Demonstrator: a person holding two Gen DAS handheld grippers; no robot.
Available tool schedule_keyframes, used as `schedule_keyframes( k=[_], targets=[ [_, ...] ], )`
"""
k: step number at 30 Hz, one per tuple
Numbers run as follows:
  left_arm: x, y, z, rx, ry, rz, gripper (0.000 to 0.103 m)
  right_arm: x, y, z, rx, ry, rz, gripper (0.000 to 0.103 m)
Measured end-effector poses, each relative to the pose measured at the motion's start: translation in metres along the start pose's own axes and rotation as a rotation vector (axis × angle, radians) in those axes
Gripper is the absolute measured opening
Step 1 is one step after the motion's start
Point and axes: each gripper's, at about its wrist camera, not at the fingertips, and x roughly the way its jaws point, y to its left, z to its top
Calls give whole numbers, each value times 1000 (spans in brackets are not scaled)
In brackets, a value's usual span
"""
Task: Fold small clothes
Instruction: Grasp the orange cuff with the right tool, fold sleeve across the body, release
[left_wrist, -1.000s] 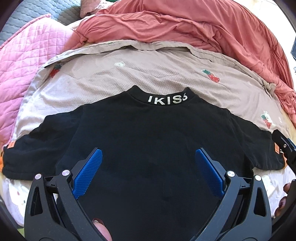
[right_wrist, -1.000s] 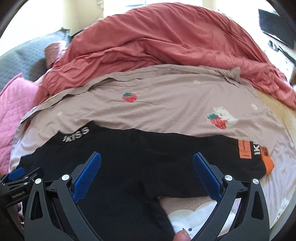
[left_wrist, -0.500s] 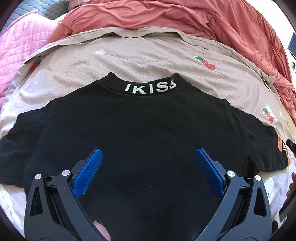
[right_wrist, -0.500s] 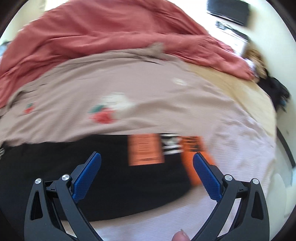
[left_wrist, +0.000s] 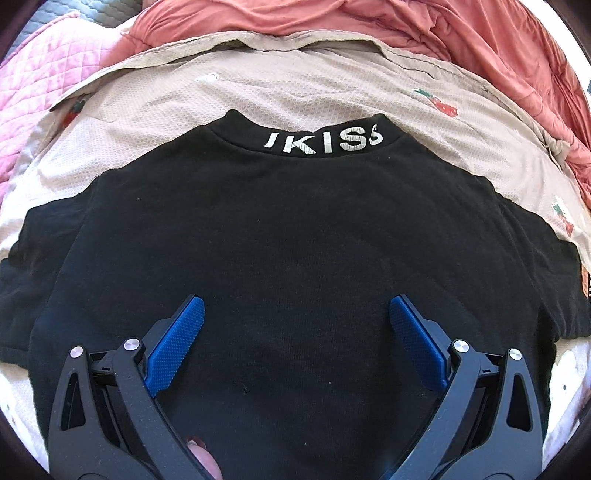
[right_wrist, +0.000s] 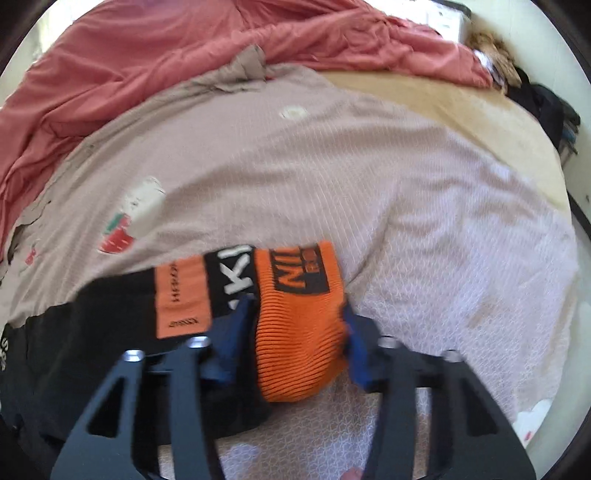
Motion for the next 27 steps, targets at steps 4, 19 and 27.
schedule_keyframes(
  k=[4,19,27],
  targets=[
    [-11,6,-2,-19,-15,-26,94,-32,21,5,-56,-79,59,15],
    [-59,76,-19,-111,-99,-6,94,-118,283,-78,-490,-10,700,4],
    [-55,88,-29,-146,-65,-41,94,-96,308,-110,-519,96,754,60]
  ],
)
